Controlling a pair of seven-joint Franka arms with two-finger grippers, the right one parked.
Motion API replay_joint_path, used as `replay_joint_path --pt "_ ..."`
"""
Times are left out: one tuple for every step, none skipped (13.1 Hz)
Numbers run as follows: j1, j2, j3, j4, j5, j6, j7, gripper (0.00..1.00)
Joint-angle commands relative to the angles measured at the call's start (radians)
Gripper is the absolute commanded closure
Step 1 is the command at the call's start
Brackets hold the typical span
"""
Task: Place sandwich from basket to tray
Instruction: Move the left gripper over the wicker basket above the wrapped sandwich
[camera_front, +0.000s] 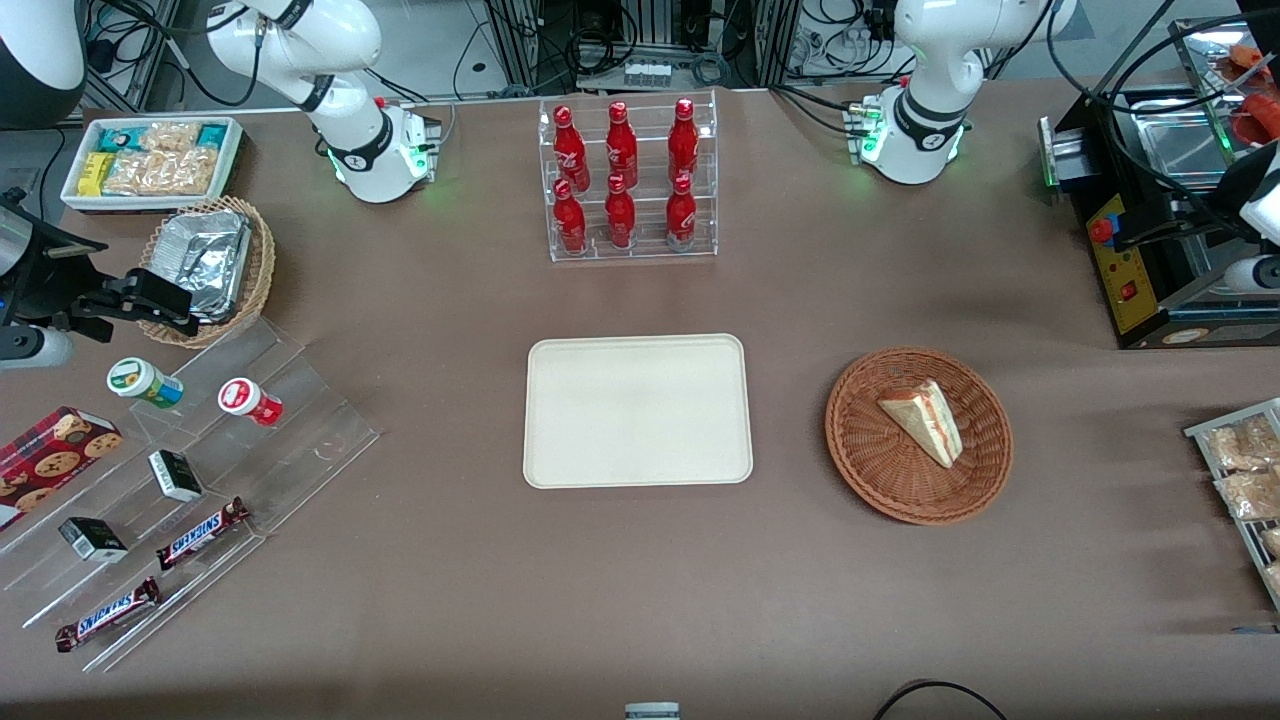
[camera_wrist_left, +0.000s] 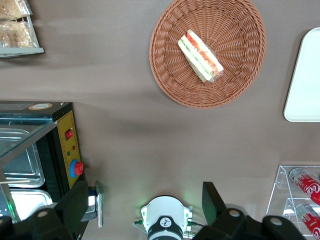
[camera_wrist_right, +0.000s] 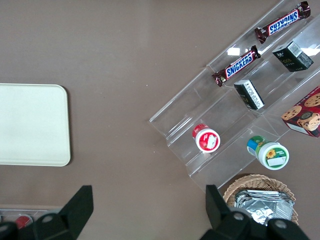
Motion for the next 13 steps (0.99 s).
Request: replay_joint_path --pt "-0.01 0.0 -0.004 0.002 -0.009 0.007 0.014 0.0" --pt "-0.01 0.004 -0.004 0.005 -0.006 0.009 0.014 0.0" --pt "-0.011 0.019 -0.004 0.006 -0.003 0.018 0.012 0.0" --pt "-0.013 0.035 -0.004 0.007 0.003 0.038 0.008 0.0" --pt "-0.013 0.047 -0.004 0.007 0.012 0.054 -0.003 0.0" --pt "-0.013 0.07 -0.004 0.007 0.014 0.073 -0.024 0.0" --pt "-0.013 0.082 -0.004 -0.003 0.009 0.105 -0.076 0.0" --pt "-0.014 0.108 -0.004 -0.015 0.006 0.142 -0.13 0.0" --pt "-0.016 0.127 -0.005 -0.032 0.0 0.18 -0.162 0.0" --pt "-0.018 0.141 -0.005 -0.052 -0.006 0.22 -0.17 0.0" --pt "-0.018 0.148 -0.005 -0.076 -0.009 0.252 -0.172 0.0" --pt "-0.018 0.161 -0.005 -0.099 -0.027 0.283 -0.176 0.0" --pt "-0.018 0.173 -0.005 -0.121 -0.04 0.317 -0.23 0.0"
